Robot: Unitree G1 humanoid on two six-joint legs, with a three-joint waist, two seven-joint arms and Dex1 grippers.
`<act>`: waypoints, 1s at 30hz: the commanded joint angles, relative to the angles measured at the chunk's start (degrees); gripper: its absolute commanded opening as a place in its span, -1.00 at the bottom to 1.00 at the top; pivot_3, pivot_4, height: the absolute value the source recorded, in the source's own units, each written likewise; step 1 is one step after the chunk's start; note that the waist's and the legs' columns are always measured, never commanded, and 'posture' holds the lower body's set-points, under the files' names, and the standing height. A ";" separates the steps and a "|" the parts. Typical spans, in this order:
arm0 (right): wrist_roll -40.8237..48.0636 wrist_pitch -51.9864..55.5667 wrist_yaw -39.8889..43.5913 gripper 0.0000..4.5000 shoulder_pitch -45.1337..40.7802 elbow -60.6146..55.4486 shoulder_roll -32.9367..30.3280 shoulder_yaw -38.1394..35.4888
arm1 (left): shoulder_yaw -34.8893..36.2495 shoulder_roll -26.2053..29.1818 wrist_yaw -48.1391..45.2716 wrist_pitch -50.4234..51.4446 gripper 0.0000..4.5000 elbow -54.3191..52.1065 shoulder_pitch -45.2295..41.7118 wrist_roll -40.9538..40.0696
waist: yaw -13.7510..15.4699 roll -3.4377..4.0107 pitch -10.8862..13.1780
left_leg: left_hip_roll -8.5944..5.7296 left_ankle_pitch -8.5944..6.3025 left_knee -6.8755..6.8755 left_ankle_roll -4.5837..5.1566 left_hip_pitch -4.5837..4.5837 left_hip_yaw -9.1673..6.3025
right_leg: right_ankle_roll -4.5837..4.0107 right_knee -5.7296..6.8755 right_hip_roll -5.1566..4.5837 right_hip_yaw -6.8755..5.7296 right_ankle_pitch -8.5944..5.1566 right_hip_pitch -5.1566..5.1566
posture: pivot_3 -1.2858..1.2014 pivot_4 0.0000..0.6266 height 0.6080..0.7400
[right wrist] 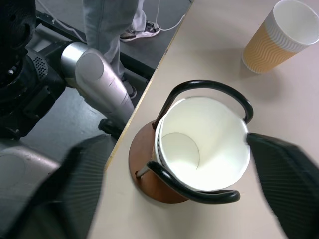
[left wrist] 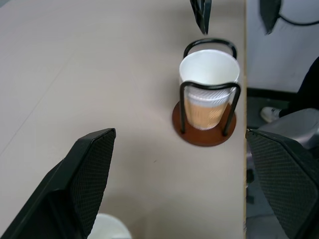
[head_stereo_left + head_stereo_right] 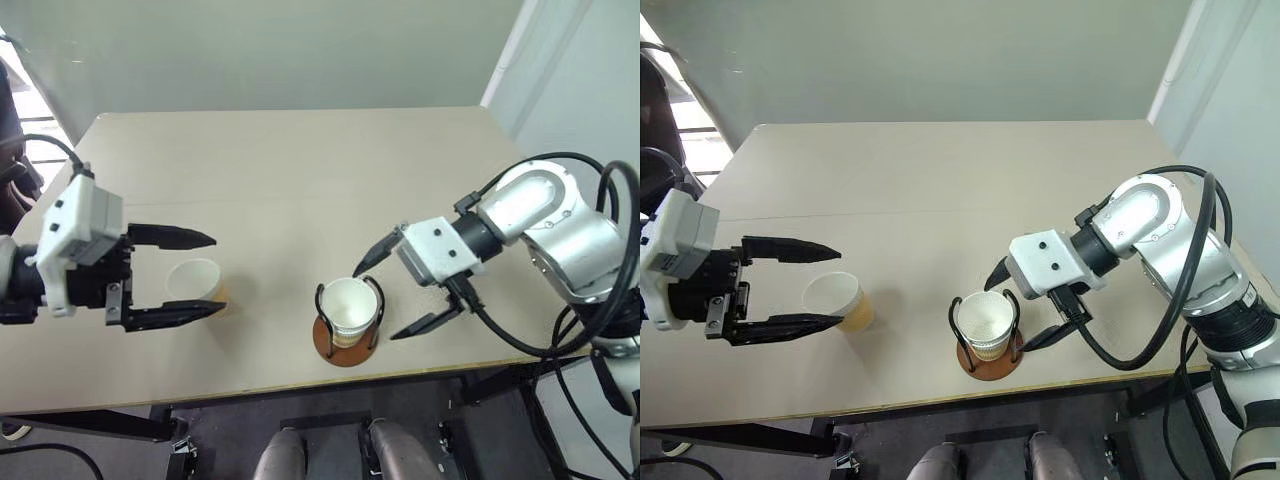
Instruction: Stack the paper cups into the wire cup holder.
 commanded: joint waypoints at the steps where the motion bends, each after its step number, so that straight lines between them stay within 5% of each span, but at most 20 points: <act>1: 0.19 -1.64 -0.97 0.99 -2.99 4.51 -0.81 -5.57 | 1.54 2.13 -1.51 -1.60 1.00 1.35 1.69 3.69 | 0.00 0.00 0.00 | 0.00 0.00 0.00 0.00 0.00 0.00 | 0.00 0.00 0.00 0.00 0.00 0.00 | 0.03 -0.52 1.00; 11: 26.75 13.97 1.90 0.99 -9.47 15.98 -7.55 -31.48 | -4.86 6.36 -2.48 -10.56 1.00 7.22 8.11 19.64 | 0.68 -0.05 -0.03 | 0.00 -0.03 -0.12 -0.01 -0.05 0.04 | -0.18 -0.08 0.00 0.02 -0.21 -0.06 | 0.03 -0.52 1.00; 20: 23.11 15.10 -8.24 0.99 7.88 4.32 -12.87 -33.60 | -21.67 6.50 -1.83 -17.43 1.00 13.67 -2.46 26.86 | 0.81 -0.04 -0.02 | -0.04 -0.07 0.07 -0.07 -0.02 0.05 | -0.07 0.08 -0.01 0.06 -0.15 -0.02 | 0.03 -0.52 1.00; 30: 22.15 13.41 -12.47 0.99 11.09 5.41 -16.11 -36.77 | -31.05 3.79 -2.04 -20.40 1.00 18.88 -9.84 31.93 | 0.78 -0.04 -0.02 | -0.03 -0.10 0.03 -0.03 -0.07 -0.02 | 0.05 0.09 -0.01 0.05 -0.11 -0.08 | 0.03 -0.52 1.00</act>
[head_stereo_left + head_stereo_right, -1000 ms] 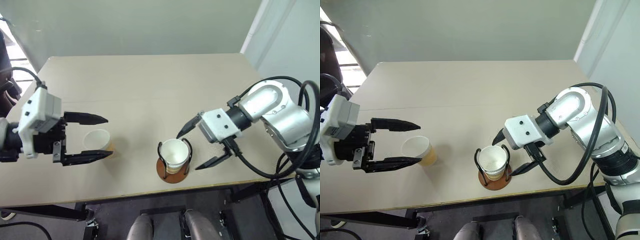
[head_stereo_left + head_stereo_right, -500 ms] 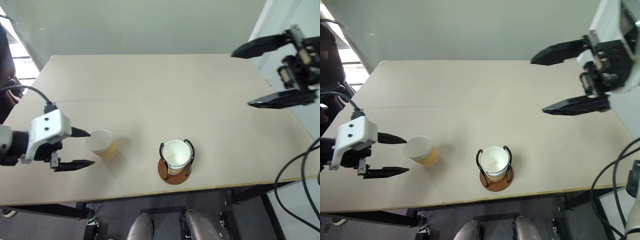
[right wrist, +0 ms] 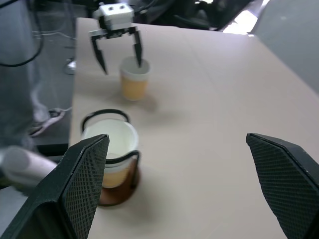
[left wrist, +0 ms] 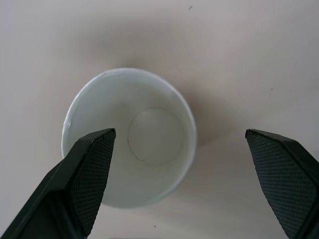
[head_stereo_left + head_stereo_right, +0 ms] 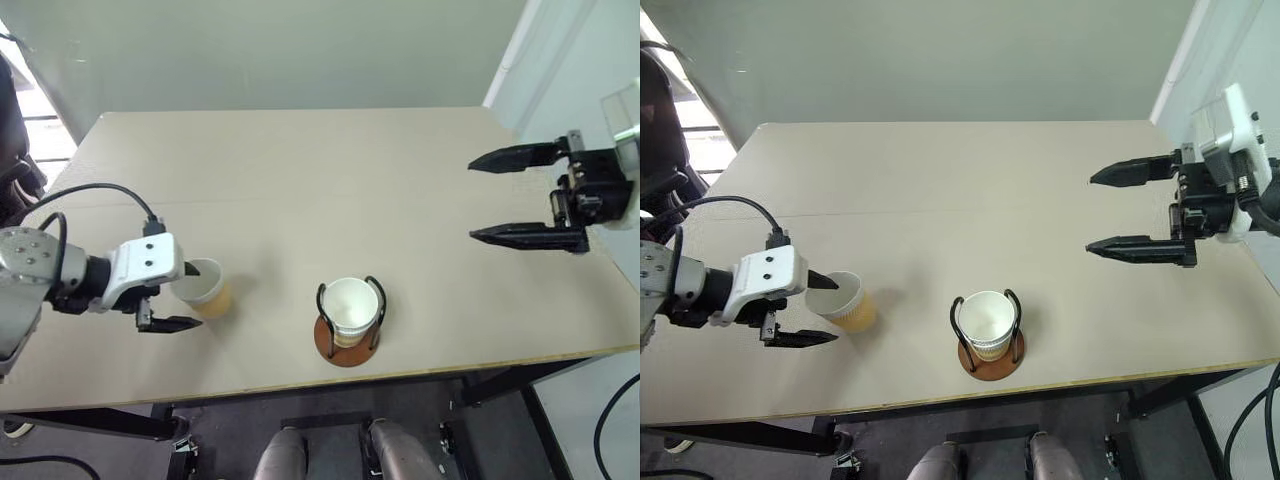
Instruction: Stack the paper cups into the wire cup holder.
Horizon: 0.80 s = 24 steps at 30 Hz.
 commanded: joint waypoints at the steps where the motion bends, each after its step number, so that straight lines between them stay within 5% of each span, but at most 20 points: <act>1: 1.02 -0.44 -0.77 0.99 0.43 -0.51 -1.76 -3.47 | -1.94 -0.61 0.14 -1.41 1.00 0.88 -1.90 2.20 | 0.01 0.00 0.00 | 0.00 -0.02 0.00 0.04 -0.01 0.00 | 0.03 -0.02 0.00 0.00 0.00 0.00 | 0.03 -0.52 1.00; 5: 0.60 -0.98 -0.74 1.00 2.11 -0.26 -2.51 -3.52 | -5.78 -2.78 0.55 -1.99 0.74 1.51 -4.31 4.95 | 0.05 0.00 0.00 | 0.00 -0.08 0.00 0.10 -0.07 0.01 | 0.15 -0.14 0.00 -0.01 -0.01 0.00 | 0.03 -0.52 1.00; 15: 2.83 -0.21 -1.32 1.00 3.98 -1.39 -3.61 -5.68 | -8.38 -4.74 -1.39 -2.48 -0.93 2.02 -7.37 6.06 | 0.07 0.00 0.00 | 0.00 -0.08 0.01 0.12 -0.13 0.02 | 0.34 -0.25 0.00 -0.01 0.08 0.01 | 0.03 -0.52 1.00; 24: 3.91 0.58 -3.50 1.00 6.66 -3.77 -5.99 -8.98 | -10.30 -8.52 -13.35 -6.68 -0.99 6.41 -23.30 0.69 | 0.77 0.00 -0.01 | -0.01 -0.08 0.23 0.13 -0.17 -0.01 | 0.41 -0.24 -0.01 -0.01 0.13 0.07 | 0.03 -0.52 1.00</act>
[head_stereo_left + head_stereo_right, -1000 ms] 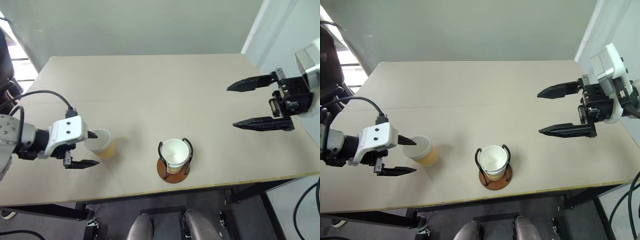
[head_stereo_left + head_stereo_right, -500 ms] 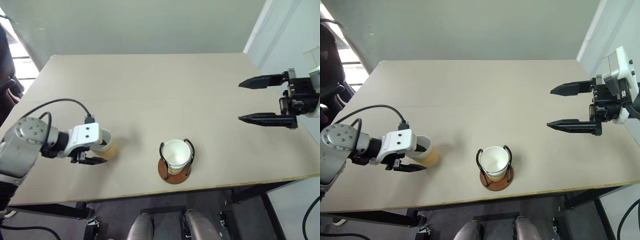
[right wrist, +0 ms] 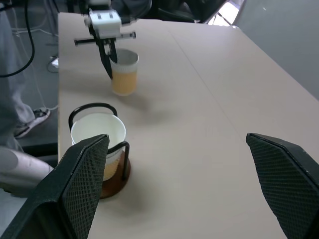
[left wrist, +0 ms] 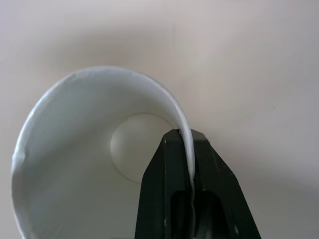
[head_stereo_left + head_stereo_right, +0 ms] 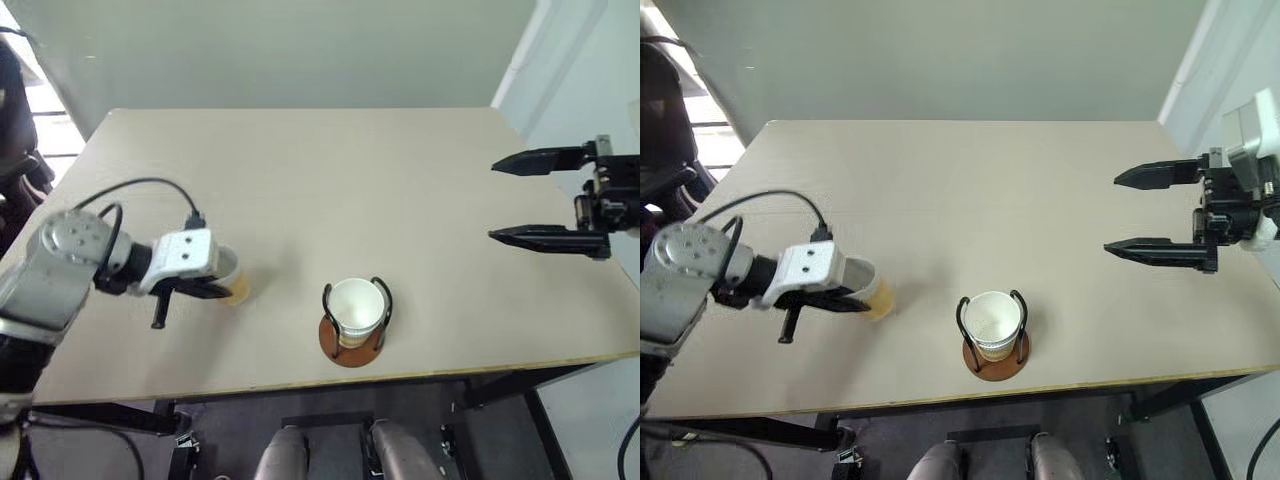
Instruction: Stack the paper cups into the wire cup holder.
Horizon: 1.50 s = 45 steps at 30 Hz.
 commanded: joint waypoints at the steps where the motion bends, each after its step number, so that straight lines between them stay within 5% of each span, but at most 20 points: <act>1: 1.61 0.70 -1.41 1.00 0.95 -2.64 -1.87 -4.79 | -0.90 -2.79 -6.28 -3.46 -0.99 3.86 -11.53 -3.86 | 0.30 0.02 0.00 | 0.00 -0.01 0.02 0.02 0.00 0.01 | 0.03 0.00 0.00 0.01 0.02 0.02 | 0.03 -0.52 1.00; 8: 3.05 2.36 -4.28 1.00 5.40 -6.49 -3.17 -9.81 | -18.97 -7.64 -8.06 -12.66 -0.99 11.62 -39.54 -21.36 | 0.80 0.09 -0.01 | -0.12 -0.21 0.65 0.39 -0.46 -0.07 | 0.72 -0.35 -0.13 0.05 0.33 0.03 | 0.03 -0.52 1.00; 19: 6.17 6.97 -9.14 1.00 12.94 -13.67 -4.34 -19.17 | -47.28 -7.46 -8.06 -28.47 -0.99 12.76 -53.92 -36.17 | 0.76 0.23 0.04 | -0.23 -0.49 1.16 0.88 -0.76 0.20 | 1.82 -0.52 -0.16 0.20 0.41 0.03 | 0.03 -0.52 1.00; 31: 9.81 11.44 -12.67 1.00 17.91 -19.03 -4.93 -26.32 | -60.29 -12.22 -8.06 -37.26 -0.99 14.75 -59.92 -37.98 | 1.29 0.36 0.12 | -0.34 -0.75 1.69 1.14 -0.89 0.26 | 1.81 -0.95 -0.25 0.32 0.33 0.38 | 0.03 -0.52 1.00; 45: 12.32 13.91 -14.13 1.00 21.67 -21.10 -6.06 -31.08 | -63.61 -16.28 -8.06 -41.55 -0.99 18.96 -60.68 -36.02 | 1.54 0.42 0.15 | -0.35 -1.13 1.76 1.35 -0.92 0.42 | 2.41 -1.27 -0.21 0.32 0.55 0.47 | 0.03 -0.52 1.00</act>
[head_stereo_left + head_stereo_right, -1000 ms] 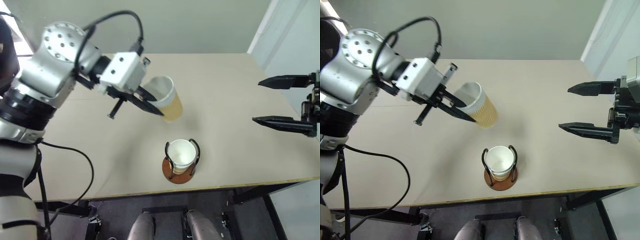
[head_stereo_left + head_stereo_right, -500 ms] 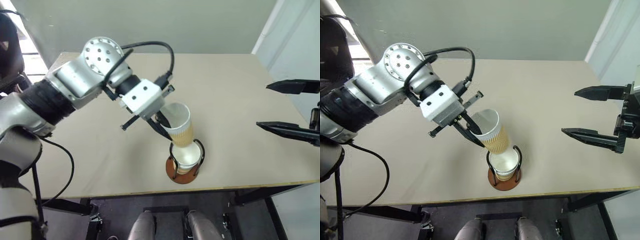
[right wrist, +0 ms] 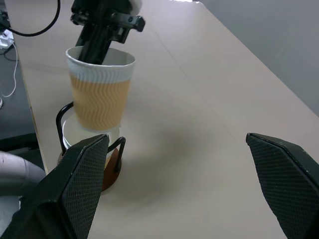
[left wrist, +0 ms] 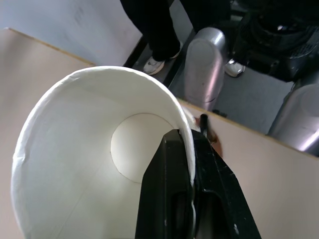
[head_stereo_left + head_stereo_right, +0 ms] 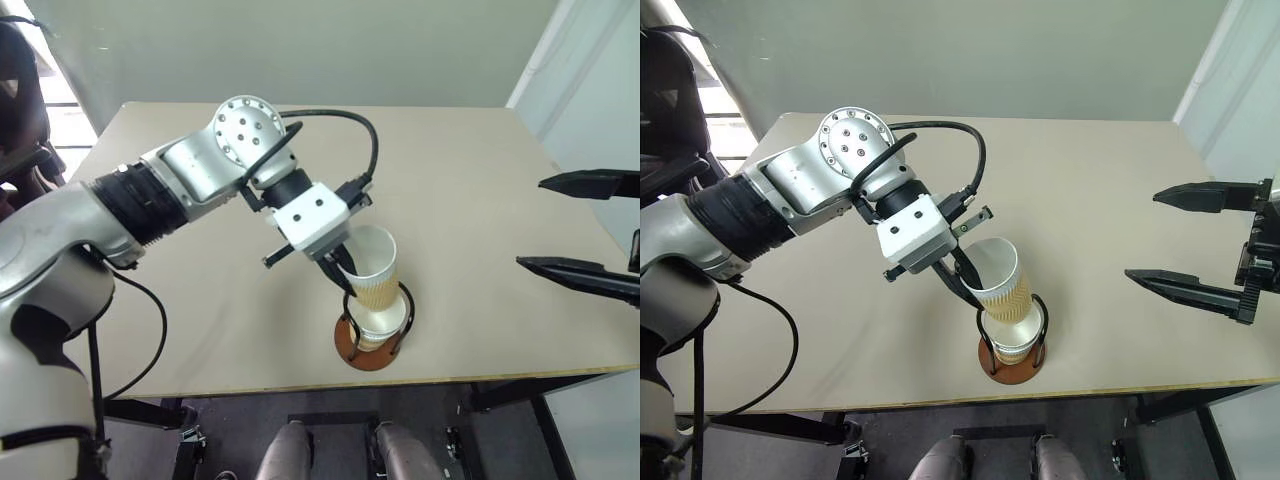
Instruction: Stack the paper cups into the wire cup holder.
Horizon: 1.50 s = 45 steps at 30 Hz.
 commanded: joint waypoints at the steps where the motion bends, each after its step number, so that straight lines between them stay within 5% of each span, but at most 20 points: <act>1: 0.87 0.02 -0.86 1.00 0.10 -0.54 -1.21 -2.57 | 0.63 0.09 -2.34 -1.44 -0.99 -0.64 -1.35 -0.72 | 0.00 0.00 0.00 | 0.05 -0.02 0.01 0.01 -0.01 -0.01 | 0.02 -0.01 -0.02 0.05 0.01 0.00 | 0.03 -0.52 1.00; 21: 1.34 0.45 -1.01 1.00 2.07 -0.77 -2.56 -4.60 | 1.77 -1.18 -2.34 0.81 -0.99 -3.17 0.06 -2.06 | 0.07 0.02 0.01 | 0.00 -0.04 0.10 0.02 0.02 0.07 | 0.08 0.01 0.01 0.01 -0.02 0.05 | 0.03 -0.52 1.00; 25: 1.52 1.01 -1.03 1.00 2.64 -0.97 -2.78 -5.57 | 1.98 -1.80 -2.34 0.54 -0.55 -2.32 0.05 -1.57 | 0.07 0.02 0.01 | 0.02 -0.04 0.12 0.03 0.02 0.06 | 0.08 0.01 0.00 0.03 -0.02 0.06 | 0.03 -0.52 1.00; 35: 1.17 0.68 -1.44 1.00 2.99 -0.87 -2.86 -5.03 | 3.00 -3.03 -2.34 0.06 0.98 -0.09 0.36 -0.75 | 0.09 0.02 0.01 | 0.01 -0.04 0.15 0.03 0.03 0.08 | 0.11 0.02 0.00 0.01 0.00 0.07 | 0.03 -0.52 1.00; 40: 1.26 0.67 -0.59 1.00 3.58 -1.72 -2.83 -5.46 | 12.93 -5.36 -2.34 4.96 0.98 7.28 3.03 -1.48 | 0.12 0.02 0.01 | 0.01 -0.04 0.21 0.04 0.03 0.08 | 0.14 0.04 -0.01 -0.02 0.01 0.10 | 0.03 -0.52 1.00; 45: -0.62 0.26 2.54 1.00 8.03 -3.69 -1.72 -7.77 | 22.91 -0.99 -2.34 13.50 0.98 11.66 8.42 -3.16 | -0.15 0.17 -0.05 | 0.05 -0.04 0.18 0.04 0.07 0.12 | 0.15 0.07 0.05 -0.11 0.02 0.07 | 0.03 -0.52 1.00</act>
